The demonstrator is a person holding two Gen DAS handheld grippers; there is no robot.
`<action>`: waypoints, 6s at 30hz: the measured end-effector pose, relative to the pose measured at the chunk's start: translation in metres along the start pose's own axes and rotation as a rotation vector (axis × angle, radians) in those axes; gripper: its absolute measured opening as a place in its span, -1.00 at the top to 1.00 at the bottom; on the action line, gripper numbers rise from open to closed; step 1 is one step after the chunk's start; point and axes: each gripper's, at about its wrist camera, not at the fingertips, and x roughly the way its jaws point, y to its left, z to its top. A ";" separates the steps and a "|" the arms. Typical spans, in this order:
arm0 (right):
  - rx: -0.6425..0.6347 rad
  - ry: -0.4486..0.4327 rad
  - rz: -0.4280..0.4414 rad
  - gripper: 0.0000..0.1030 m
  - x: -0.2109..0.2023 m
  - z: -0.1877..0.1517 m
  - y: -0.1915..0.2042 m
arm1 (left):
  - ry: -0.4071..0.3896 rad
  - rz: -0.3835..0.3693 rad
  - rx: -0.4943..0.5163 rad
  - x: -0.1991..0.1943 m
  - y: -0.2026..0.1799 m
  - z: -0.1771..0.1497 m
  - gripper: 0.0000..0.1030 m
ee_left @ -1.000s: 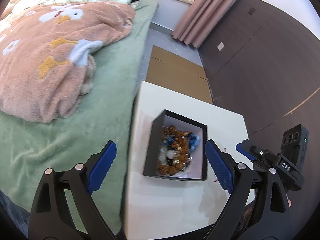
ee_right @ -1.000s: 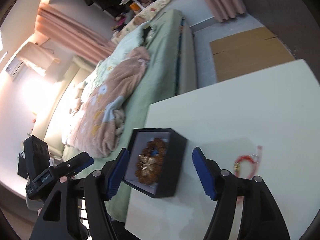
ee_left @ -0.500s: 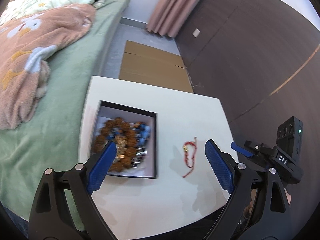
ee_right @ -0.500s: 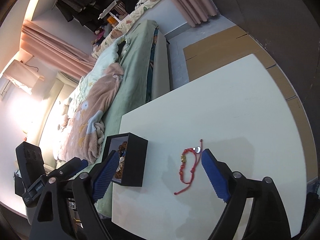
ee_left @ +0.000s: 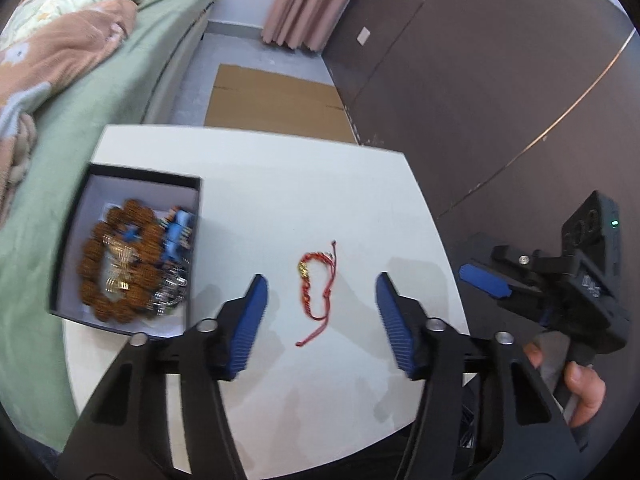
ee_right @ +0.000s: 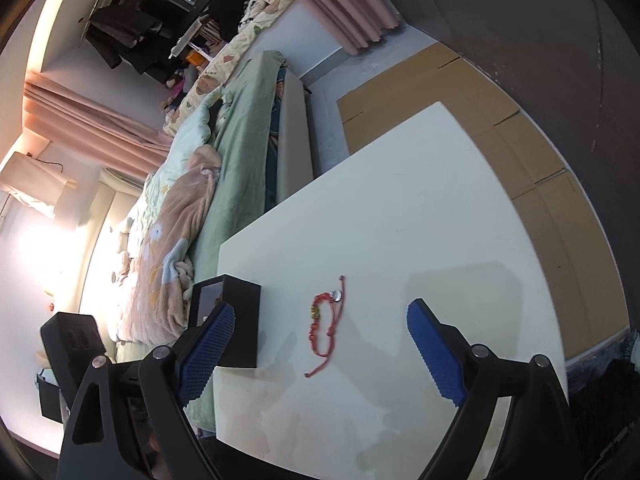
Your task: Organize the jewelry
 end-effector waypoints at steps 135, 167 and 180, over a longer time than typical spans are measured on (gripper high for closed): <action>-0.328 -0.045 -0.037 -0.86 -0.015 -0.068 0.141 | -0.244 0.172 -0.075 -0.176 0.107 -0.028 -0.89; -0.321 -0.316 -0.260 -0.85 -0.187 -0.172 0.159 | -0.409 0.150 0.209 -0.291 0.017 -0.111 -0.90; -0.370 -0.393 -0.285 -0.85 -0.219 -0.205 0.170 | -0.460 0.168 0.209 -0.327 0.021 -0.136 -0.90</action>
